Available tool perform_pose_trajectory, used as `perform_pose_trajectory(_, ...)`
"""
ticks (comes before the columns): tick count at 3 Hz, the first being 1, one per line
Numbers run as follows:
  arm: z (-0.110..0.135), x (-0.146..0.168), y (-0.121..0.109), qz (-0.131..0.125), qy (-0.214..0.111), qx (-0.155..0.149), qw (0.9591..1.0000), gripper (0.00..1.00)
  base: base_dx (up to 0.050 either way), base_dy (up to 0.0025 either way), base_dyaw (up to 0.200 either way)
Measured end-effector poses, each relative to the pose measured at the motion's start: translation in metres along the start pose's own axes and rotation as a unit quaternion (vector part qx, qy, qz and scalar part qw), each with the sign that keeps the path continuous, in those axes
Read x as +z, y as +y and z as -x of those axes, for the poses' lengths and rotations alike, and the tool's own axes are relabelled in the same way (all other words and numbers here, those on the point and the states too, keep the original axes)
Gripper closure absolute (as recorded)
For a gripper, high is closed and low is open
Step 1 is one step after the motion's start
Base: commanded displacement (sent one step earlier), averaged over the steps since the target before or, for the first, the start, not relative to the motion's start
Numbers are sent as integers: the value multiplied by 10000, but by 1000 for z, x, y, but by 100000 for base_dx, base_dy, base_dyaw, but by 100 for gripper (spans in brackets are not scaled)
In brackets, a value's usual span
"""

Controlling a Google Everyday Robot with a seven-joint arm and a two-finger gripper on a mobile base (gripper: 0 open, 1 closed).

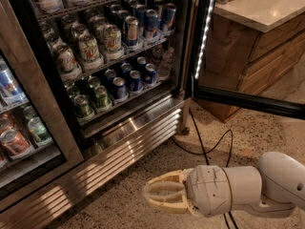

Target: Open right fridge door

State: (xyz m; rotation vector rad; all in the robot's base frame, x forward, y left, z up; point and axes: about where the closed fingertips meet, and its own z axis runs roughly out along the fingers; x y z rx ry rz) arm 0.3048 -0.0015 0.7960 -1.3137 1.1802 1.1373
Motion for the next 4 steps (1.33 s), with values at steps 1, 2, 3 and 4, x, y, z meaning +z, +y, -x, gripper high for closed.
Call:
perform_pose_trajectory(1, 0, 0, 0, 0, 0, 0, 10000, 35, 0, 0, 0)
perform_pose_trajectory(2, 0, 0, 0, 1, 0, 0, 10000, 12, 0, 0, 0)
perform_pose_trajectory(3, 0, 0, 0, 1, 0, 0, 10000, 0, 0, 0, 0)
perform_pose_trajectory(4, 0, 0, 0, 2, 0, 0, 10000, 0, 0, 0, 0)
